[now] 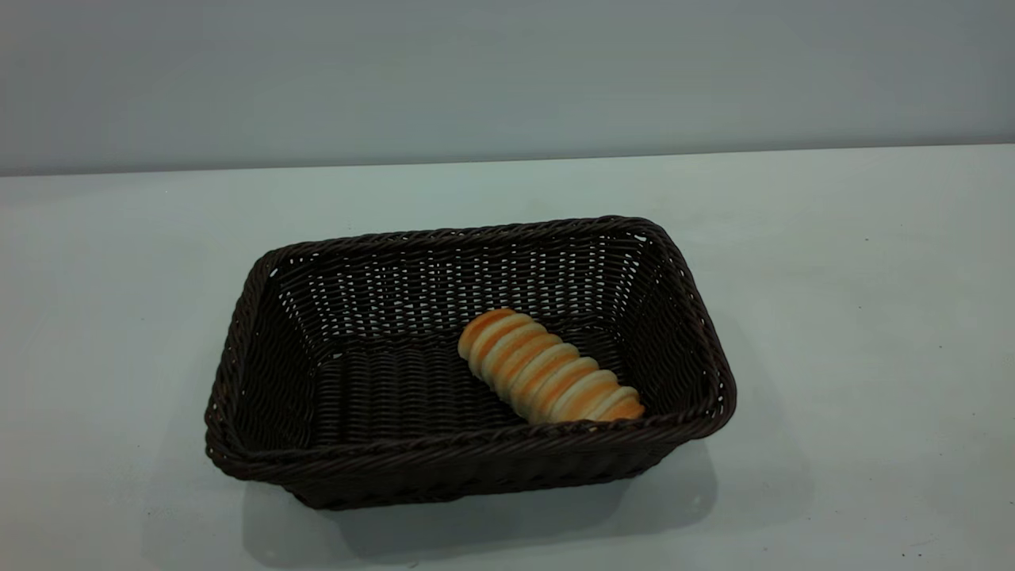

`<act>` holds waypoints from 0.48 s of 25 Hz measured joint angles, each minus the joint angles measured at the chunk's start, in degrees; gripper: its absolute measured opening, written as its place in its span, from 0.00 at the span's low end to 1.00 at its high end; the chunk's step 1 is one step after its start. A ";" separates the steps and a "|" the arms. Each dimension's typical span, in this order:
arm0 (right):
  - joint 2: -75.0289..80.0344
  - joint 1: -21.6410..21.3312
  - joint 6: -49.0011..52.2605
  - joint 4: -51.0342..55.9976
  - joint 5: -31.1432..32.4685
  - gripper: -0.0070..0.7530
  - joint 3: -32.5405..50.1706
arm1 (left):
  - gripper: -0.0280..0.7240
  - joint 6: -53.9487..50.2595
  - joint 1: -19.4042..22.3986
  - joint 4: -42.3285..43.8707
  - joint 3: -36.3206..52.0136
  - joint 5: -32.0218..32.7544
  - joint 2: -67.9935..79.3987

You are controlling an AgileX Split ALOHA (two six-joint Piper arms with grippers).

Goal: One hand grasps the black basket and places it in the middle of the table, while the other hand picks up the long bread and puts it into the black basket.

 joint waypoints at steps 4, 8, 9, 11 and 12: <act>0.00 0.00 0.00 0.00 0.00 0.35 0.00 | 0.81 -0.06 0.00 -0.83 0.63 0.37 -0.07; 0.00 0.00 0.29 -0.13 0.00 0.35 0.00 | 0.81 -0.66 0.00 -1.04 0.96 0.75 -0.07; 0.00 0.00 0.44 -0.13 0.00 0.35 0.00 | 0.81 -0.79 0.00 -1.04 0.96 0.75 -0.07; 0.00 0.00 1.05 -0.46 0.00 0.35 0.00 | 0.81 -0.86 0.00 -1.10 1.01 0.75 -0.12; 0.00 0.00 1.43 -0.89 0.00 0.35 0.00 | 0.81 -0.91 0.00 -1.10 1.00 0.75 -0.12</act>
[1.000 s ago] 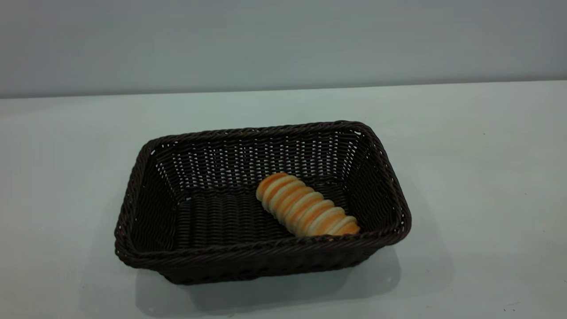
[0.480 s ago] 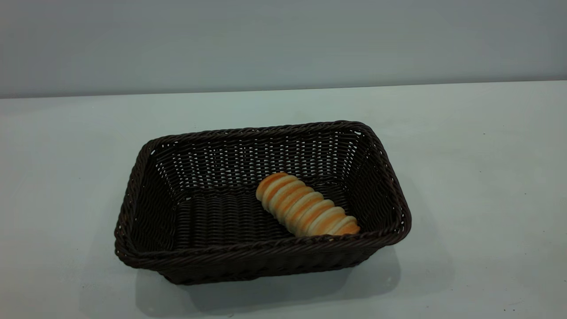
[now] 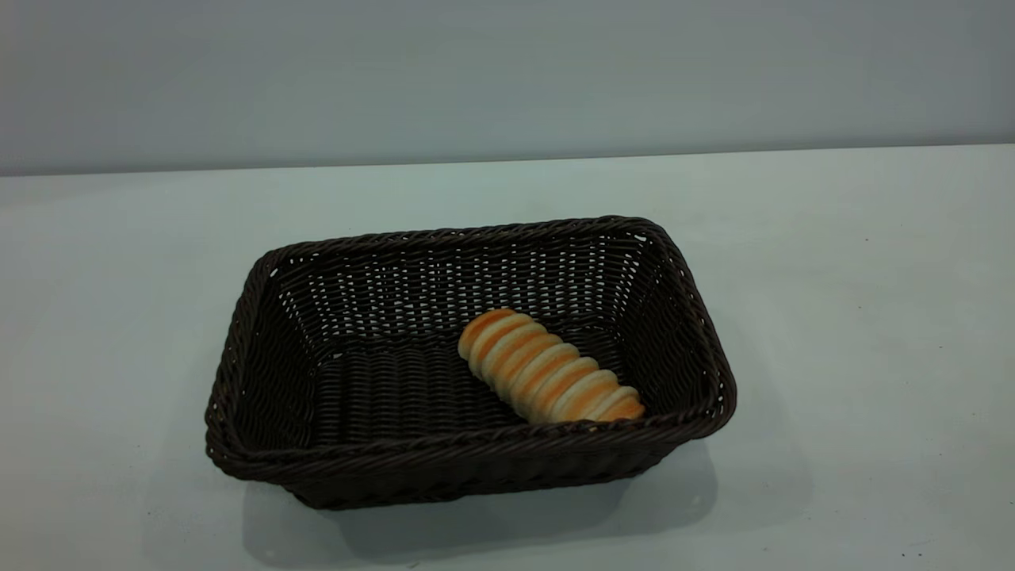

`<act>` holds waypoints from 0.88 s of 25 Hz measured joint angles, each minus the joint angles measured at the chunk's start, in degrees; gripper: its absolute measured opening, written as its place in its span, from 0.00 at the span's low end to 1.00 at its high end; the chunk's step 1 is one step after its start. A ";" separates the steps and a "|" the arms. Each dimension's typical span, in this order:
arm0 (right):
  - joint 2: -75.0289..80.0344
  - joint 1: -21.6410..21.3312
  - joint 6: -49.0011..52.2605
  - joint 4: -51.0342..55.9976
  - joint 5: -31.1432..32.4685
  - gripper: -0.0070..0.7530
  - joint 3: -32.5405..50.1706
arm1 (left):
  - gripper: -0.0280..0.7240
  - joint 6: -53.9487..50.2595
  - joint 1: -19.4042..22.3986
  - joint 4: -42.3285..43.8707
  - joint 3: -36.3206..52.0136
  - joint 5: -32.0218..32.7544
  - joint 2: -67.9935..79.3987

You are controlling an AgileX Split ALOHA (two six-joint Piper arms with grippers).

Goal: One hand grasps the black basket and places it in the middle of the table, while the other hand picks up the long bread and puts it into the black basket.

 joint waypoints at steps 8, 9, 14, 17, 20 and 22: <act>0.00 0.00 0.99 -0.76 0.00 0.34 0.00 | 0.81 -0.16 0.00 0.00 0.02 0.00 -0.04; 0.00 0.00 1.07 -0.76 0.00 0.34 0.00 | 0.81 -0.16 0.00 0.00 0.02 0.00 -0.04; 0.00 0.00 1.11 -0.76 0.00 0.33 0.00 | 0.81 -0.20 0.00 0.00 0.02 0.00 -0.04; 0.00 0.00 1.11 -0.76 0.00 0.33 0.00 | 0.81 -0.20 0.00 0.00 0.02 0.00 -0.04; 0.00 0.00 1.36 -0.39 0.00 0.33 0.00 | 0.81 -0.26 0.00 0.00 0.02 0.00 -0.04; 0.00 0.00 1.65 0.00 0.00 0.33 0.00 | 0.81 -0.26 0.00 -0.05 0.02 0.00 -0.04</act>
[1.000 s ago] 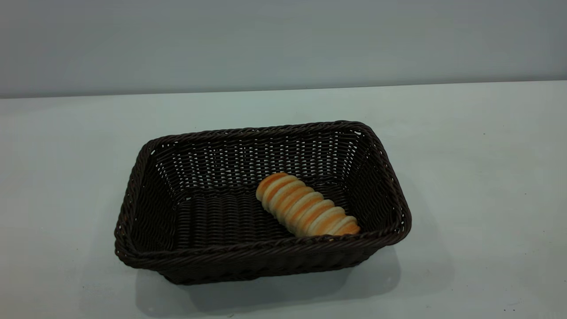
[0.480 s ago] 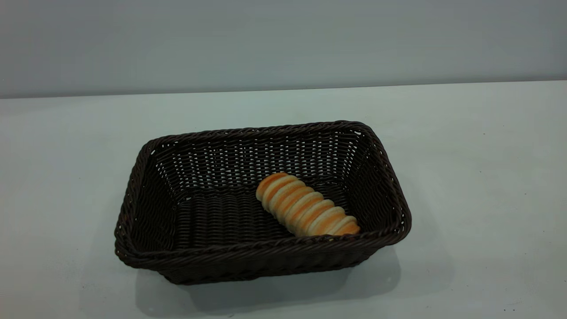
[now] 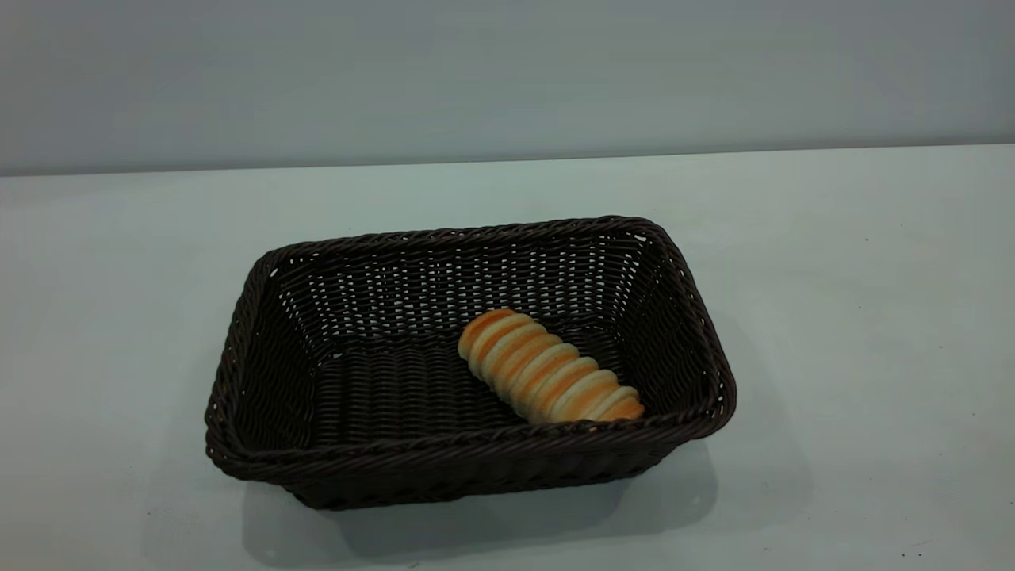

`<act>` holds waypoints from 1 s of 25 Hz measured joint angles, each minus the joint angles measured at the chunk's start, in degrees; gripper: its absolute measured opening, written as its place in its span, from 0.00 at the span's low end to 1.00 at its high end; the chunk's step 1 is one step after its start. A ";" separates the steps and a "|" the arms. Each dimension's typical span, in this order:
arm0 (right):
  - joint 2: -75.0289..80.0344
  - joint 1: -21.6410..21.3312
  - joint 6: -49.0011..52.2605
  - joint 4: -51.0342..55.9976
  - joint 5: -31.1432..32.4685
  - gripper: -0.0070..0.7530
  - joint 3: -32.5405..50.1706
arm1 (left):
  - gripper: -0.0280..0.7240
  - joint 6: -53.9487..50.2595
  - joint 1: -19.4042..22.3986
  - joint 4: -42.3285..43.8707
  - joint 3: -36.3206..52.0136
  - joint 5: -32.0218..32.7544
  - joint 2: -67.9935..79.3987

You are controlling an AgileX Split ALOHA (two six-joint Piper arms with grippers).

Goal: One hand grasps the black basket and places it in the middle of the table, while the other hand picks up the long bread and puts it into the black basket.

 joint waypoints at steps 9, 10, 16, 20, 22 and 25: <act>0.00 0.00 0.28 2.23 -0.05 0.33 0.00 | 0.81 -0.05 0.00 -0.38 0.00 0.00 0.00; 0.00 0.00 0.28 2.23 -0.05 0.33 0.00 | 0.81 -0.05 0.00 -0.38 0.00 0.00 0.00; 0.00 0.00 0.40 2.57 -0.05 0.33 0.00 | 0.81 -0.05 0.00 -0.38 0.00 0.00 0.00; 0.00 0.00 4.20 0.45 -0.41 0.33 0.06 | 0.81 -0.39 0.00 -0.38 0.00 0.00 0.00; 0.00 0.00 6.75 -1.53 -0.47 0.33 0.06 | 0.81 -0.92 0.00 -0.26 0.00 0.00 0.00; 0.00 0.00 8.50 -2.51 -0.60 0.33 0.06 | 0.81 -1.48 0.00 -0.08 0.00 0.00 0.00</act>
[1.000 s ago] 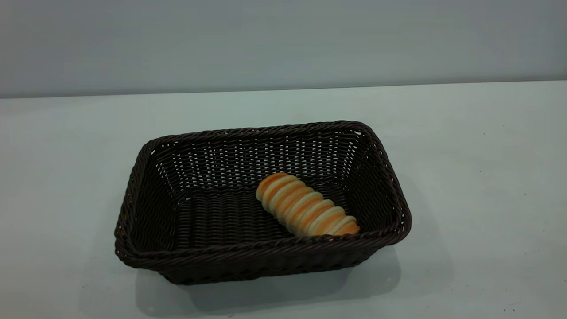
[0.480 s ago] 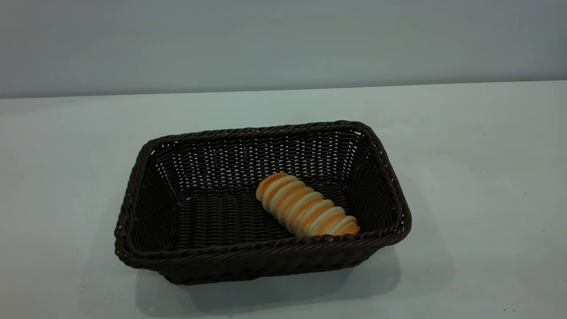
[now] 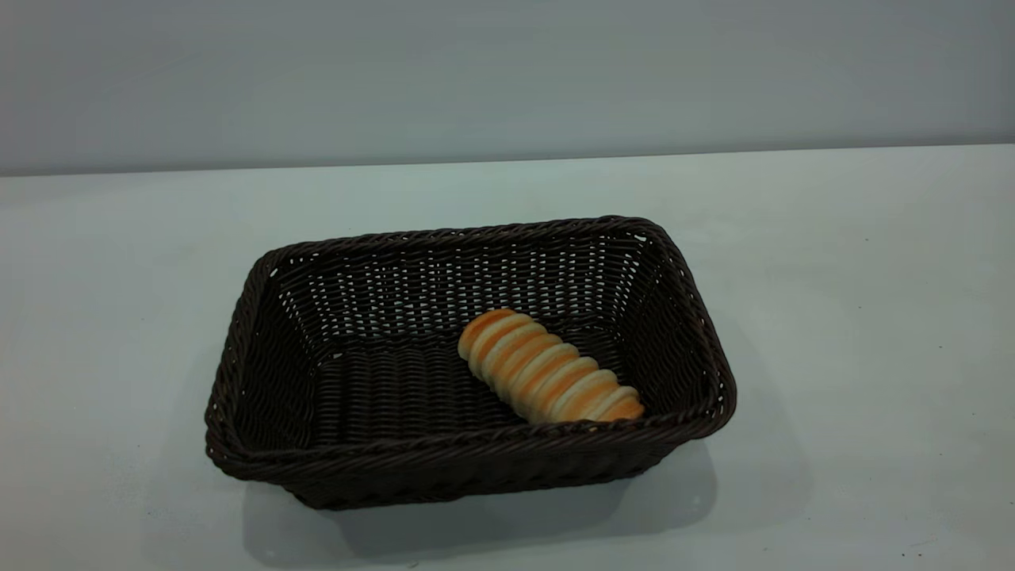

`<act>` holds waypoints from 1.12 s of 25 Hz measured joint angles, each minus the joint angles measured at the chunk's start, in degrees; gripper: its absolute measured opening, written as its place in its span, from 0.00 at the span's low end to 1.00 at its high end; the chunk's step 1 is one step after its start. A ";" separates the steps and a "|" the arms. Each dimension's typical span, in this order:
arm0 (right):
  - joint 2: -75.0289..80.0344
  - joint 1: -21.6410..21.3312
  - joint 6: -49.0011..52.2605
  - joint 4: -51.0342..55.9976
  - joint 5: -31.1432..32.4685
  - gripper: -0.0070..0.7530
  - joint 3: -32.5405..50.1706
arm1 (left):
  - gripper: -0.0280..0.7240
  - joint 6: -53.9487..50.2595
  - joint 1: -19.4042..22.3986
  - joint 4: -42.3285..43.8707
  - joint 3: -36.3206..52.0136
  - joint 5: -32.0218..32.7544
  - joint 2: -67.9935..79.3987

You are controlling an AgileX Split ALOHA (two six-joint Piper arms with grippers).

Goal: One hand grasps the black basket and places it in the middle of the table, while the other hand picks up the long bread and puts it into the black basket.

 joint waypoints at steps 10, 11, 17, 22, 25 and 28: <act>0.00 0.00 0.69 0.02 -0.15 0.33 0.00 | 0.81 0.06 0.00 0.13 0.00 0.00 0.00; 0.00 0.00 0.69 0.02 -0.15 0.33 0.00 | 0.81 0.12 0.00 0.13 0.00 0.00 0.00; 0.00 0.00 0.76 0.04 -0.15 0.33 0.00 | 0.81 0.17 0.00 0.13 0.00 0.00 0.00; 0.00 -0.41 0.76 0.04 -0.15 0.33 0.00 | 0.81 0.17 0.08 0.13 0.00 0.00 0.00; 0.00 -5.31 0.76 0.08 -0.15 0.33 0.00 | 0.81 0.17 2.48 0.07 0.00 0.00 0.00; 0.00 -13.07 0.76 0.15 -0.15 0.33 0.00 | 0.81 0.17 8.18 0.07 0.00 0.00 0.00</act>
